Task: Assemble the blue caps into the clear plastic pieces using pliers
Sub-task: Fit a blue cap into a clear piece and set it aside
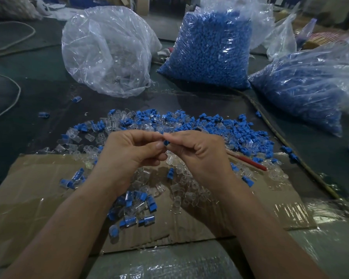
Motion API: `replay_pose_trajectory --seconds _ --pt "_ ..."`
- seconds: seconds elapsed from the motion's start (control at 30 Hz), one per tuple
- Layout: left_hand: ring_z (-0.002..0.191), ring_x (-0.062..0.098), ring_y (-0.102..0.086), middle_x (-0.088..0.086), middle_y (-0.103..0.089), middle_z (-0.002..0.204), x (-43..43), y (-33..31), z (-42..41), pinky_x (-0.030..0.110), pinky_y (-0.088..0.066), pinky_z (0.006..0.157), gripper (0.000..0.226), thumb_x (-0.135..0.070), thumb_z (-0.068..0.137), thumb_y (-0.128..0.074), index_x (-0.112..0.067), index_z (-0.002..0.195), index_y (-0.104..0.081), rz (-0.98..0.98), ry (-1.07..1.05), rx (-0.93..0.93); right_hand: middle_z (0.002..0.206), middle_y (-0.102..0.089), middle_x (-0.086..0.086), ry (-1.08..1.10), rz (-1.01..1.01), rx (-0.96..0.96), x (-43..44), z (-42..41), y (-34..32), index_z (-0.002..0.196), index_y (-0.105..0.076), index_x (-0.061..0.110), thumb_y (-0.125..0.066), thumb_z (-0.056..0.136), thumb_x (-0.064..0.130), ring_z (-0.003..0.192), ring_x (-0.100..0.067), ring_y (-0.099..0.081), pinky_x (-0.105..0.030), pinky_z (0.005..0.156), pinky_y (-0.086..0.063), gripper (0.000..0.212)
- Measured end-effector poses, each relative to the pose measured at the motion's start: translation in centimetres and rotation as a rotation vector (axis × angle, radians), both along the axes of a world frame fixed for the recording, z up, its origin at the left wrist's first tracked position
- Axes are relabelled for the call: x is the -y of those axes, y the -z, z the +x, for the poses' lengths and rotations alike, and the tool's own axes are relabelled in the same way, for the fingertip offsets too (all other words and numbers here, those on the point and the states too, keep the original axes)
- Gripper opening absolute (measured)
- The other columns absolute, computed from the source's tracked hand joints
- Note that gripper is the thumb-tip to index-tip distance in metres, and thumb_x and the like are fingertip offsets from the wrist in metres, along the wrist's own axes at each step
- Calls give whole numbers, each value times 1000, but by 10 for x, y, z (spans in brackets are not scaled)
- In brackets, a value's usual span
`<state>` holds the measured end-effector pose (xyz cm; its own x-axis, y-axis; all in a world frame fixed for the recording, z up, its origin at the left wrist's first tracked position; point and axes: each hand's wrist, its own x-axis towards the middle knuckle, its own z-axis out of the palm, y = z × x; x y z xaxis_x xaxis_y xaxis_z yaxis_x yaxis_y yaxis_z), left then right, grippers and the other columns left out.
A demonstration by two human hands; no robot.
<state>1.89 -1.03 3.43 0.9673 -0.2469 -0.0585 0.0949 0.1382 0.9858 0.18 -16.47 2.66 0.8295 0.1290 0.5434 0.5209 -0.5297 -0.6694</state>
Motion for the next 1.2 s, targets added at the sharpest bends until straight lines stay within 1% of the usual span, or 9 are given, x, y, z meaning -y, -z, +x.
replay_pose_trajectory --seconds 0.3,0.47,0.57,0.7,0.77,0.83,0.93,1.07,1.2 --pt "57 16 -67 8 -70 66 0 -1 0 19 -52 51 29 -12 54 -68 -4 82 -65 -48 -2 -44 97 -70 -9 31 2 29 0 0 0 102 -67 -1 -66 78 0 95 -9 -61 -17 83 -50 24" --pt "54 15 -66 7 -69 62 2 -1 2 18 -50 47 25 -11 53 -68 -3 76 -64 -13 -17 -61 97 -70 -9 12 -3 38 -2 -2 0 101 -68 0 -66 77 1 96 -6 -59 -15 85 -49 25" --pt "49 13 -64 7 -67 57 1 -3 0 18 -50 45 23 -12 51 -68 -3 72 -64 9 -36 -46 97 -68 -2 -16 8 23 -3 -2 1 101 -68 1 -68 75 2 94 -2 -59 -13 83 -49 26" --pt "48 13 -62 7 -66 56 -2 -4 0 18 -50 46 17 -13 53 -68 -5 67 -65 32 -33 -21 97 -62 9 -57 71 -94 -3 -3 0 109 -65 6 -72 73 11 91 3 -60 -10 79 -48 36" --pt "47 13 -62 7 -66 56 -2 -5 1 18 -50 46 5 -6 59 -69 -9 62 -66 39 -20 -24 93 -62 13 -64 71 -63 -4 -3 -1 107 -64 13 -71 73 11 87 5 -61 -10 76 -48 34" --pt "47 14 -62 7 -67 56 -3 -4 1 19 -50 46 13 -1 64 -68 -12 56 -67 58 -11 -21 90 -62 14 -68 70 -19 -4 -3 -1 105 -63 17 -71 73 10 84 5 -61 -10 74 -48 33" --pt "48 14 -63 8 -67 58 -4 -4 1 18 -50 46 5 -8 58 -69 -12 58 -67 64 3 -22 89 -61 16 -61 54 10 -5 -3 -1 103 -64 16 -71 73 12 83 9 -60 -8 73 -47 31" --pt "48 14 -63 7 -67 58 -5 -4 1 19 -51 46 8 -15 49 -69 -12 57 -68 71 35 -37 87 -63 9 -65 -38 83 -3 -2 -1 95 -70 6 -70 73 11 83 0 -61 -11 73 -49 23" --pt "48 14 -63 6 -66 56 -5 -5 1 19 -51 47 6 -14 48 -69 -16 53 -70 75 66 -60 84 -70 -5 -68 -136 126 0 -1 -3 94 -71 3 -68 74 6 82 -9 -61 -14 73 -50 20"
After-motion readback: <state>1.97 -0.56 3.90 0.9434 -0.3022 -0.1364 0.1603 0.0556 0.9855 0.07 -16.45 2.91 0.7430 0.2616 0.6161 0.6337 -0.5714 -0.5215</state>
